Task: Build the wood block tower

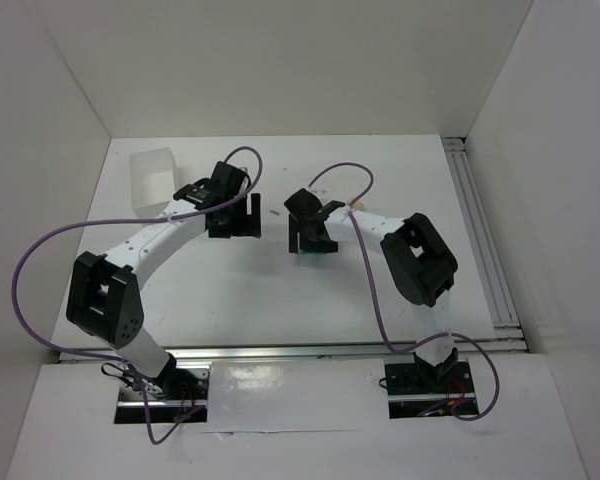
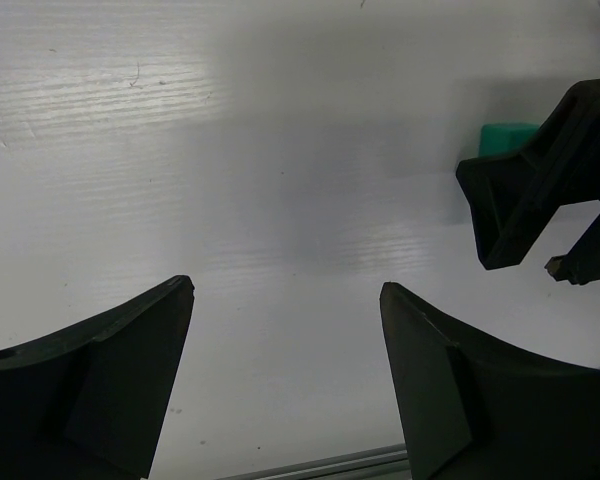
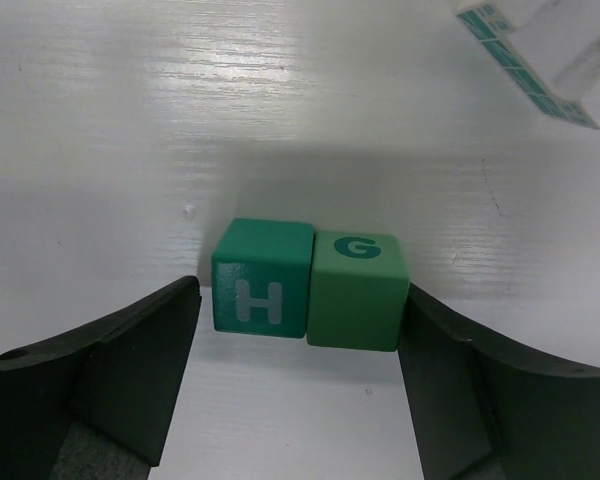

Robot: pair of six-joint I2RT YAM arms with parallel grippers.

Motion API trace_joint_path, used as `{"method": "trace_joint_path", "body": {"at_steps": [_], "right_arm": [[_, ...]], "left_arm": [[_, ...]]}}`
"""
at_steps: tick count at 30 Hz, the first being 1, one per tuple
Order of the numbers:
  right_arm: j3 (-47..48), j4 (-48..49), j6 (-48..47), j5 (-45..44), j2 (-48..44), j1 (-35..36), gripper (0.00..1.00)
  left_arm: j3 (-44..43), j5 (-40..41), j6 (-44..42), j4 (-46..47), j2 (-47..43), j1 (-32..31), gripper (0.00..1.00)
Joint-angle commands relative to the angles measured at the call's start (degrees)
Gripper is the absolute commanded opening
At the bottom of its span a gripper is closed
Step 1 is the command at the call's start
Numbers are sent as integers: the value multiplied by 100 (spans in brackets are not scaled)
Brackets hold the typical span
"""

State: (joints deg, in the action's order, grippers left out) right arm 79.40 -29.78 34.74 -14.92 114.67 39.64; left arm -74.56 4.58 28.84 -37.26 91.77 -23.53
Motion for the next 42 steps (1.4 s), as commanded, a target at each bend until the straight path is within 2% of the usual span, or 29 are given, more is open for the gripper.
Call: {"method": "trace_joint_path", "body": {"at_steps": [1, 10, 12, 16, 25, 34, 36, 40, 42], "right_arm": [[50, -151, 138, -134, -59, 88, 83], [278, -151, 138, -371, 107, 88, 82], [357, -203, 85, -372, 169, 88, 77], [357, -204, 33, -372, 169, 88, 75], [357, -204, -20, -372, 169, 88, 65], [243, -204, -187, -319, 117, 141, 65], [243, -204, -187, -319, 117, 141, 69], [383, -317, -240, -319, 222, 141, 83], [453, -318, -301, -319, 222, 141, 93]], "left_arm": [[3, -80, -18, 104, -54, 24, 88], [56, -80, -19, 157, -54, 24, 87], [56, -80, -19, 157, -54, 24, 87], [56, -80, -19, 157, -54, 24, 87], [56, -133, -72, 157, 51, 24, 87], [56, -133, -72, 157, 52, 24, 87], [56, -133, -72, 157, 52, 24, 87], [56, -133, -72, 157, 52, -29, 87], [56, -133, -72, 157, 52, -29, 87]]}}
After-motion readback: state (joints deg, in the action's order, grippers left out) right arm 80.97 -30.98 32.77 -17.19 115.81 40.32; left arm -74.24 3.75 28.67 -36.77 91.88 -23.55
